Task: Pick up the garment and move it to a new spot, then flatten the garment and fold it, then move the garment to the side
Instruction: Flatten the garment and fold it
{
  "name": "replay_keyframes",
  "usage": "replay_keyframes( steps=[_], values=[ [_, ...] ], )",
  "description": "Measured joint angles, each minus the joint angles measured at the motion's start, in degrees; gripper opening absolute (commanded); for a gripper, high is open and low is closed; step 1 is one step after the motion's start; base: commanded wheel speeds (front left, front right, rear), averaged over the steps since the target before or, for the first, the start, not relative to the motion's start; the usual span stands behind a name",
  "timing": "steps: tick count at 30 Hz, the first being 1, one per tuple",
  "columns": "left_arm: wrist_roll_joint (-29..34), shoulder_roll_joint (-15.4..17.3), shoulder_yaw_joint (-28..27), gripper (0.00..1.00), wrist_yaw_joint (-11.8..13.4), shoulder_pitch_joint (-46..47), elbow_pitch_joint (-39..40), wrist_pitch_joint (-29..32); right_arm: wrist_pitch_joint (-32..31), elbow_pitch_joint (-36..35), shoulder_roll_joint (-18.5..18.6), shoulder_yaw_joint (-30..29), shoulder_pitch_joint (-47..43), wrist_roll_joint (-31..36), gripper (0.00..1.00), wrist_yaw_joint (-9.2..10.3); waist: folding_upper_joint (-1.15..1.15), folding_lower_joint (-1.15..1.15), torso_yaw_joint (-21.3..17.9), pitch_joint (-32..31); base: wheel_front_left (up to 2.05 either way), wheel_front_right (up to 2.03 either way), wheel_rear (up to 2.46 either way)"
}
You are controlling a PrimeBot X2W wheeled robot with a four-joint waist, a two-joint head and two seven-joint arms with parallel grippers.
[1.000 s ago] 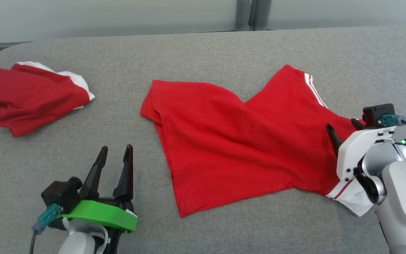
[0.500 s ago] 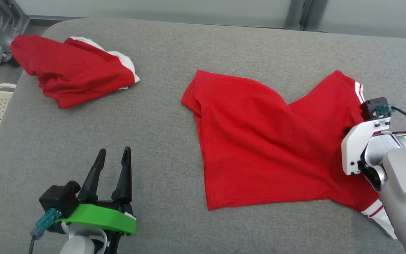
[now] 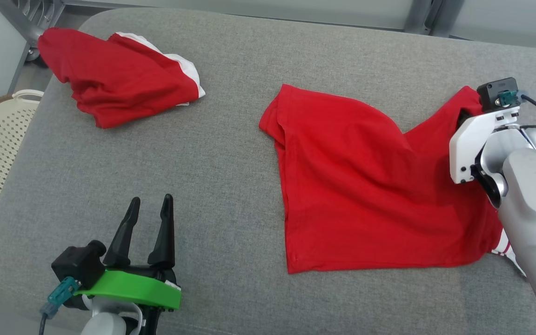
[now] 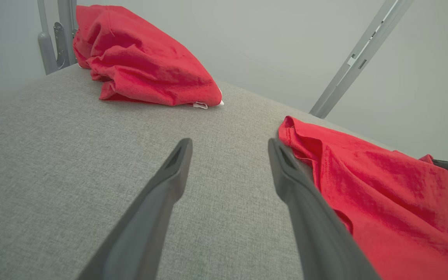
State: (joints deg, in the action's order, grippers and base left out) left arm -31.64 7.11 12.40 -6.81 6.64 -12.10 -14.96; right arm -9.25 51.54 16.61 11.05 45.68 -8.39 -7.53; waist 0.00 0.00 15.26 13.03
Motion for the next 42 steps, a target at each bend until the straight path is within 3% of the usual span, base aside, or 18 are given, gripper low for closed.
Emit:
replay_keyframes(
  steps=[6, 7, 8, 9, 10, 20, 26, 34, 42],
  values=[
    [0.12, -0.34, -0.84, 1.0, -0.07, 0.14, 0.08, -0.01, 5.69, 4.36, -1.83, -2.7, 3.41, 2.7, 0.0, 0.0, 0.0, 0.0, -0.21, 0.56, 0.0, 0.0, 0.0],
    [0.18, -0.34, -0.98, 1.0, -0.07, 0.14, 0.12, -0.01, 6.65, 5.1, -2.45, -3.13, 3.67, 3.05, 0.08, 0.0, 0.0, 0.0, -0.39, 0.57, 0.0, 0.0, 0.0],
    [0.33, -0.36, -1.04, 1.0, -0.08, 0.15, 0.16, -0.02, 7.4, 5.78, -3.07, -3.37, 3.89, 3.2, 0.42, 0.0, 0.0, 0.0, -0.6, 0.58, 0.0, 0.0, 0.0],
    [0.45, -0.4, -1.09, 1.0, -0.13, 0.15, 0.21, -0.05, 8.13, 6.34, -3.75, -3.56, 4.0, 3.35, 0.95, 0.0, 0.0, 0.0, -0.86, 0.56, 0.0, 0.0, 0.0],
    [0.45, -0.41, -1.12, 1.0, -0.18, 0.15, 0.25, -0.07, 8.9, 6.84, -4.32, -3.7, 4.04, 3.48, 1.0, 0.0, 0.0, 0.0, -1.16, 0.53, 0.0, 0.0, 0.0],
    [0.98, -0.02, -1.0, 1.0, -0.24, 0.08, 0.65, -0.08, 16.02, 8.21, -5.8, -4.02, 5.37, 2.33, 1.0, 0.0, 0.0, 0.0, -5.22, -0.33, 0.0, 0.0, 0.0],
    [1.16, 0.14, -0.01, 1.0, -0.14, -0.81, 0.97, 0.43, 20.82, 5.0, -5.01, -3.67, 1.85, -1.1, 1.0, 0.0, 0.0, 0.0, -8.74, -1.56, 0.0, 0.0, 0.0],
    [2.71, 0.6, 0.87, 1.0, 1.6, -2.55, 2.07, 1.03, 23.76, -5.97, -3.76, -7.62, -8.98, -4.05, 1.0, 0.0, 0.0, 0.0, -13.11, -3.55, 0.0, 0.0, 0.0],
    [3.2, 1.22, 0.46, 1.0, 4.1, -6.19, 2.81, 1.05, 23.96, -24.18, -8.91, -14.1, -25.2, -1.18, 1.0, 0.0, 0.0, 0.0, -15.75, -7.04, 0.0, 0.0, 0.0]
  ],
)
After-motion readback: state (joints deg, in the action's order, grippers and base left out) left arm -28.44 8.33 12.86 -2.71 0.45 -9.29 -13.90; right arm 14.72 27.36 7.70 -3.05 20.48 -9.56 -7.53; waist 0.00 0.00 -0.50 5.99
